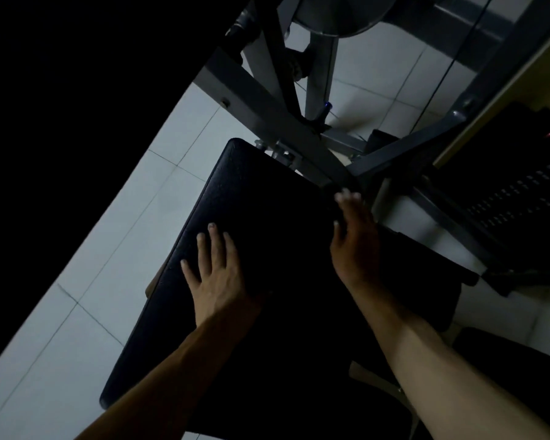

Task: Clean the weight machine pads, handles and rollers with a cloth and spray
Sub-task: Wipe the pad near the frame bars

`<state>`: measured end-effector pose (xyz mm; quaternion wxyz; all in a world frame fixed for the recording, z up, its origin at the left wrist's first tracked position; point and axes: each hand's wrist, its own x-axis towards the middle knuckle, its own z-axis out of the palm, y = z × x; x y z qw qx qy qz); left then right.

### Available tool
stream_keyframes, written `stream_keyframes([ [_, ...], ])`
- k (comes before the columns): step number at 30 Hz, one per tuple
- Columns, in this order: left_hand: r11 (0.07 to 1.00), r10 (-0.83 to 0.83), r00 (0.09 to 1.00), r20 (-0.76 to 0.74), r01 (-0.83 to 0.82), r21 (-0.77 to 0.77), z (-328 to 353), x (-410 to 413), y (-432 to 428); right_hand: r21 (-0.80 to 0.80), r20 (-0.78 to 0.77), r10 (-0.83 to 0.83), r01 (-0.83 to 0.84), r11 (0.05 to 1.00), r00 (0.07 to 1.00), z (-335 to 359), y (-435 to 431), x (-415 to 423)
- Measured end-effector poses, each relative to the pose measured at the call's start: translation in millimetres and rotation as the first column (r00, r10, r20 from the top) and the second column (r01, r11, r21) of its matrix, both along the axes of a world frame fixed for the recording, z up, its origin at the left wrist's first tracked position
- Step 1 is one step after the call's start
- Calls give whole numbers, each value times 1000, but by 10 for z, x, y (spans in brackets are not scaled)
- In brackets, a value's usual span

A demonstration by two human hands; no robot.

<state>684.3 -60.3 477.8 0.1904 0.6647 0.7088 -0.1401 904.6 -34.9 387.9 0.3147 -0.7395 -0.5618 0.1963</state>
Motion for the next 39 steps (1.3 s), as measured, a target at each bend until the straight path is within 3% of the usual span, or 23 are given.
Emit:
stream_keyframes([
  [2,1000,11,1000,20,-12,2,-9,29,-2,-82,23,-225,226,971,974,91,-53,39],
  [3,1000,15,999,29,-15,-3,-18,67,-8,-75,29,-247,248,966,969,142,-58,-58],
  [8,999,-44,999,14,43,24,-74,189,-73,153,67,130,-139,978,989,197,63,-730],
  [11,990,-142,990,18,141,18,-115,265,-169,173,60,182,-190,966,981,119,3,-490],
  [14,957,-285,958,40,281,76,-191,353,-277,20,31,-86,85,996,996,-69,-392,34],
  [17,928,-372,926,69,370,41,-268,484,-281,-49,-46,-403,401,915,914,-181,-747,395],
  [19,914,-405,914,28,406,-10,-304,585,-246,-97,-75,-473,466,880,878,-135,-707,310],
  [25,908,-419,906,-52,418,-29,-370,653,-249,26,73,-190,188,982,979,7,-350,-13],
  [28,900,-436,897,-77,433,-58,-353,671,-239,-5,32,-203,203,979,979,-261,-673,467],
  [30,898,-438,897,-61,435,-57,-334,687,-236,-79,0,-392,391,917,920,-399,-1079,831],
  [32,900,-435,898,-61,432,-55,-334,690,-225,-188,-63,-641,622,760,765,-420,-1384,1042],
  [34,899,-438,896,-73,434,-59,-361,693,-226,-253,-67,-752,718,648,656,-385,-1463,1013],
  [36,898,-441,894,-83,439,-41,-376,688,-229,-156,-98,-690,674,722,717,-317,-1363,796],
  [39,901,-435,896,-90,433,-38,-374,699,-241,-96,-139,-385,374,922,912,-183,-1263,122],
])
